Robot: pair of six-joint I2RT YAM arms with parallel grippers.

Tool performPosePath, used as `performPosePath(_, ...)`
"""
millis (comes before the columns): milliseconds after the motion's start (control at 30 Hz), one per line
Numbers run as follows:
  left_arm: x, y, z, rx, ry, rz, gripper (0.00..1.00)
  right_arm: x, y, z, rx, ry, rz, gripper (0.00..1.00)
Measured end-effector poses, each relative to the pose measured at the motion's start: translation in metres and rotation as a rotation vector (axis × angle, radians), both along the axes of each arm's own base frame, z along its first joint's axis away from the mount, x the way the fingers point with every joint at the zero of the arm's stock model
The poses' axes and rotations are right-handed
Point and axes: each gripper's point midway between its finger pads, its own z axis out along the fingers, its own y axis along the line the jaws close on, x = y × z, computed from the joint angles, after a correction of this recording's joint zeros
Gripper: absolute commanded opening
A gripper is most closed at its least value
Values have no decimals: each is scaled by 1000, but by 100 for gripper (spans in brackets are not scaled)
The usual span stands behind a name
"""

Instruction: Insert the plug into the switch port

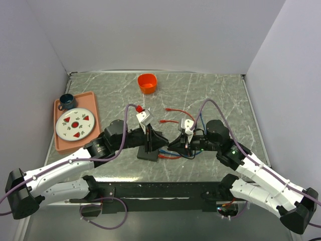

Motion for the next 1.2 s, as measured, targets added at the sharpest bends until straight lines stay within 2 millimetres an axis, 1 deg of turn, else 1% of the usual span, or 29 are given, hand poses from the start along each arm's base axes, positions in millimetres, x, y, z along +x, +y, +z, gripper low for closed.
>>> performPosePath(67,1,0,0,0,5,7,4,0,0,0,2,3,-1,0)
performPosePath(100,1,0,0,-1,8,10,1,0,0,0,2,5,-4,0)
performPosePath(233,2,-1,-2,1,15,10,1,2,-1,0,-1,8,-17,1)
performPosePath(333,3,-2,-3,3,20,16,1,3,-2,-2,-7,18,-31,19)
performPosePath(367,4,-2,-3,2,23,19,1,4,-2,-2,-7,22,-36,33)
performPosePath(433,6,-2,-2,-3,31,35,1,6,-2,-2,-5,24,-49,52)
performPosePath(467,6,-2,-2,-4,38,39,1,8,-3,-1,-3,25,-62,64)
performPosePath(567,8,-1,-4,-2,68,67,1,17,-5,2,8,20,-126,73)
performPosePath(633,11,-1,-6,-2,95,95,1,23,-8,7,22,6,-163,75)
performPosePath(700,14,1,-7,-3,122,127,1,28,-10,11,40,-5,-203,74)
performPosePath(733,16,1,-7,-6,133,141,1,31,-12,13,50,-11,-222,71)
performPosePath(767,18,2,-8,-9,147,160,1,33,-13,14,57,-13,-239,66)
performPosePath(867,24,4,-8,-19,179,208,1,35,-13,16,67,-12,-253,63)
performPosePath(1100,33,8,-12,-13,227,281,1,36,-8,5,40,23,-243,63)
performPosePath(1200,36,8,-10,-11,240,302,1,36,-7,3,39,32,-242,64)
